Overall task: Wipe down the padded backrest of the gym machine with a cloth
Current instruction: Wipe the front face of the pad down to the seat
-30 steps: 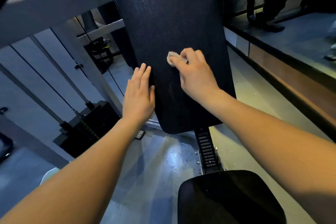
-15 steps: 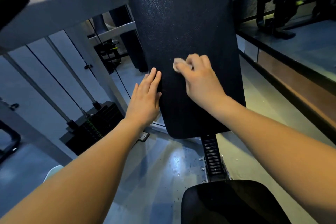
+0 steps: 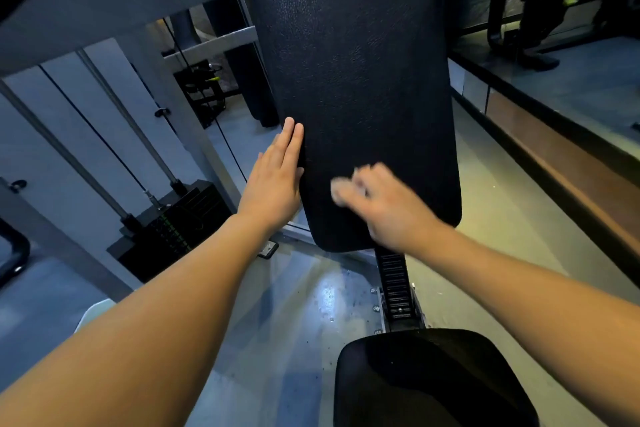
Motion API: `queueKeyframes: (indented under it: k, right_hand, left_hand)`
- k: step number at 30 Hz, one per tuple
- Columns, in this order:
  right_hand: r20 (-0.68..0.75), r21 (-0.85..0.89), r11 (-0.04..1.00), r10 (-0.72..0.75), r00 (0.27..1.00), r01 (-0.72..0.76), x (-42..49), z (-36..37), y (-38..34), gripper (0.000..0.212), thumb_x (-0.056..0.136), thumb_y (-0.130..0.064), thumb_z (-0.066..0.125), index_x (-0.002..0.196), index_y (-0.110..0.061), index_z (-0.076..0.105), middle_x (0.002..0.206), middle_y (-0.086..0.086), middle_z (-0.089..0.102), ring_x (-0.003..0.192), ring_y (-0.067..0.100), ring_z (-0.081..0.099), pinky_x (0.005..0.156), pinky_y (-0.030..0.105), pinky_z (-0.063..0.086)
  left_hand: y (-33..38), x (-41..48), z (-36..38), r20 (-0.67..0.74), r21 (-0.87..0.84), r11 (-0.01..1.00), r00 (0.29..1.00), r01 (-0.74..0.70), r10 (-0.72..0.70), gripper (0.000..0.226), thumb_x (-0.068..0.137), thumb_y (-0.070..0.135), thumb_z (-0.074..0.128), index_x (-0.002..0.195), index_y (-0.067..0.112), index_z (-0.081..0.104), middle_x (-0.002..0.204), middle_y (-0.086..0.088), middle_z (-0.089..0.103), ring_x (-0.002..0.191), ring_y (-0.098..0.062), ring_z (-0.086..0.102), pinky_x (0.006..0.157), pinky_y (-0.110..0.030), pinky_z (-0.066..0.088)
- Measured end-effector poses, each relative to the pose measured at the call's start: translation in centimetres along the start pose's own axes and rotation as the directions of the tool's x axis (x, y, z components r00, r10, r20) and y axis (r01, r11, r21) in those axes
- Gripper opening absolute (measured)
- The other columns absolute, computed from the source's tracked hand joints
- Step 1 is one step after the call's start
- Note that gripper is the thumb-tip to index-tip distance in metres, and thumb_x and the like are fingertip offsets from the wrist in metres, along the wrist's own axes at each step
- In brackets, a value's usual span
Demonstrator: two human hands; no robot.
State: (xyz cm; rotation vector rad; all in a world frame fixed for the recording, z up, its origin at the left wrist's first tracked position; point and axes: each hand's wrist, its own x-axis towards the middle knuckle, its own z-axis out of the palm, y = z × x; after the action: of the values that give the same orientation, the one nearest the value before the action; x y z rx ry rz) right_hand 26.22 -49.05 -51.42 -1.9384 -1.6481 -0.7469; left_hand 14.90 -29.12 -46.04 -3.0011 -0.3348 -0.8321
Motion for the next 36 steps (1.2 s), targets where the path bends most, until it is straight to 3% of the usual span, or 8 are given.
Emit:
queueKeyframes:
  k: [3,6,13,16,20,25,31,36]
  right_hand:
    - [-0.224,-0.048,0.985,0.154,0.962,-0.168,6.2,-1.9,1.1,0.04,0.088,0.002,0.047,0.121,-0.012,0.064,0.104,0.014,0.053,0.089,0.032,0.046,0.07,0.04,0.044]
    - [-0.255,-0.029,0.982,0.172,0.952,-0.185,8.5,-0.1,0.0,0.039,0.086,0.002,0.055,0.122,-0.008,0.065,0.104,0.014,0.057,0.089,0.032,0.05,0.072,0.039,0.045]
    - [0.099,0.01,0.976,-0.22,0.971,0.22,0.6,4.0,-2.2,0.039,0.085,0.003,0.046,0.12,-0.004,0.062,0.096,0.01,0.052,0.085,0.028,0.048,0.075,0.043,0.051]
    - [-0.043,-0.018,0.996,-0.083,0.996,0.082,5.0,1.8,-1.6,0.047,0.076,0.012,0.056,0.117,-0.011,0.063,0.096,0.01,0.049,0.084,0.026,0.042,0.062,0.037,0.041]
    - [-0.215,-0.092,0.993,0.055,0.975,-0.076,10.5,1.2,-1.2,0.041,0.084,0.005,0.05,0.12,-0.008,0.064,0.104,0.015,0.055,0.092,0.034,0.049,0.073,0.044,0.047]
    - [-0.076,-0.09,0.991,-0.105,0.992,0.098,5.3,4.8,-3.0,0.051,0.087,-0.002,0.03,0.127,-0.002,0.062,0.1,0.014,0.057,0.091,0.033,0.053,0.076,0.039,0.038]
    - [0.136,-0.068,0.933,-0.343,0.929,0.354,1.9,3.9,-2.2,0.033,0.082,0.002,0.068,0.114,-0.005,0.066,0.09,0.01,0.052,0.079,0.027,0.048,0.059,0.039,0.04]
    - [-0.087,-0.085,0.992,-0.098,0.991,0.091,6.1,2.3,-1.6,0.046,0.082,0.013,0.047,0.12,-0.006,0.064,0.098,0.015,0.053,0.086,0.031,0.045,0.076,0.044,0.046]
  left_hand:
    - [0.2,-0.5,0.1,-0.063,-0.049,0.998,0.997,0.035,-0.038,0.069,0.104,0.021,0.049,0.161,0.021,0.011,0.169,0.003,0.003,0.151,-0.021,0.02,0.121,-0.041,0.027]
    - [0.2,-1.5,0.2,-0.119,-0.12,0.978,0.975,0.171,-0.185,0.067,0.104,0.03,0.051,0.16,0.019,0.016,0.167,0.002,0.011,0.152,-0.015,0.014,0.119,-0.027,0.016]
    - [-1.4,-2.9,-0.1,-0.033,-0.121,0.964,0.969,0.238,-0.244,0.071,0.092,-0.003,0.045,0.156,0.02,0.025,0.159,-0.001,0.025,0.145,-0.021,0.022,0.118,-0.041,0.029]
    - [-1.1,-2.9,-0.1,-0.024,-0.145,0.948,0.957,0.284,-0.29,0.071,0.089,-0.006,0.042,0.154,0.019,0.029,0.155,0.0,0.028,0.142,-0.022,0.024,0.115,-0.041,0.032]
    - [-1.3,-3.5,0.0,0.05,-0.066,0.969,0.971,0.237,-0.234,0.073,0.086,-0.007,0.044,0.154,0.017,0.031,0.155,0.002,0.026,0.142,-0.022,0.022,0.11,-0.04,0.038]
    - [-2.6,-4.3,0.2,0.113,-0.061,0.954,0.951,0.295,-0.287,0.072,0.087,-0.006,0.044,0.155,0.015,0.031,0.157,-0.002,0.025,0.143,-0.022,0.02,0.111,-0.035,0.033]
    - [-2.4,-4.7,-1.2,0.174,-0.154,0.934,0.94,0.321,-0.294,0.068,0.091,-0.003,0.041,0.155,0.019,0.032,0.155,0.002,0.026,0.143,-0.017,0.024,0.104,-0.024,0.03]
    - [-1.0,-4.6,-1.6,0.204,-0.318,0.866,0.92,0.386,-0.335,0.066,0.093,-0.005,0.037,0.154,0.022,0.035,0.147,-0.002,0.042,0.125,-0.013,0.049,0.102,-0.026,0.041]
